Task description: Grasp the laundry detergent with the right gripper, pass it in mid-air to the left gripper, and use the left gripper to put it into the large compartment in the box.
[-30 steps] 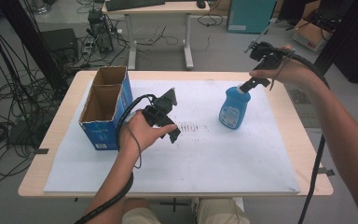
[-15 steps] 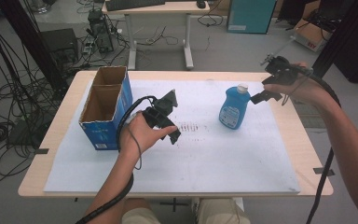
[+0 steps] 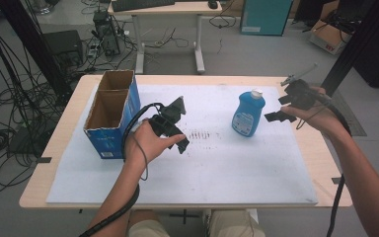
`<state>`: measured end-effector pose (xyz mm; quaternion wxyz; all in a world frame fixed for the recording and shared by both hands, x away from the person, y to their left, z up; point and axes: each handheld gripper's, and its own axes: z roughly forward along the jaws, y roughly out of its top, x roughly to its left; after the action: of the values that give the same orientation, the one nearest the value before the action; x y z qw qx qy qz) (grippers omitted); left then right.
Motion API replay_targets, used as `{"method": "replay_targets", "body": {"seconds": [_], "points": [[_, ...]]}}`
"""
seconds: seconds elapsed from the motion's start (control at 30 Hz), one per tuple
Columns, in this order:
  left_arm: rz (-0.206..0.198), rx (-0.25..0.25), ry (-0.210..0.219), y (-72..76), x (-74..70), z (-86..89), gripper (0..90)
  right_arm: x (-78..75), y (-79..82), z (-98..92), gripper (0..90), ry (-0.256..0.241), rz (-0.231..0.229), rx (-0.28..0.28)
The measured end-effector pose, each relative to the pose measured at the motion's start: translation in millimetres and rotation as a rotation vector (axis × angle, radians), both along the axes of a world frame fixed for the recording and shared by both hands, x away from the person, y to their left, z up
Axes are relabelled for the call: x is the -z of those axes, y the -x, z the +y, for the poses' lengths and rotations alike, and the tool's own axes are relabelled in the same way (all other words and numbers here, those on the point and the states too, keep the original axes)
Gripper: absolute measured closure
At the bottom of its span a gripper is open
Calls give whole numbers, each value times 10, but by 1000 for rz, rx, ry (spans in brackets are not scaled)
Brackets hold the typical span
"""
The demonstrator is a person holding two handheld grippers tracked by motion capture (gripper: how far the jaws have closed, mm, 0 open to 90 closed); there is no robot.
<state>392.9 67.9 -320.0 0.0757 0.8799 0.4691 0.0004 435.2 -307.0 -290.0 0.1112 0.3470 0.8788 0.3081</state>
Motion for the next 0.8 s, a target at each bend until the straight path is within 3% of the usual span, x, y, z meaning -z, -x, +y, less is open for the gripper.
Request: {"method": "replay_targets", "body": {"seconds": [0.23, 0.8], "points": [[4, 3, 1, -23, 28, -6, 53, 216, -2, 6, 55, -54, -11, -1], [14, 1, -3, -48, 89, -5, 53, 576, -28, 104, 46, -86, -46, 35]]}}
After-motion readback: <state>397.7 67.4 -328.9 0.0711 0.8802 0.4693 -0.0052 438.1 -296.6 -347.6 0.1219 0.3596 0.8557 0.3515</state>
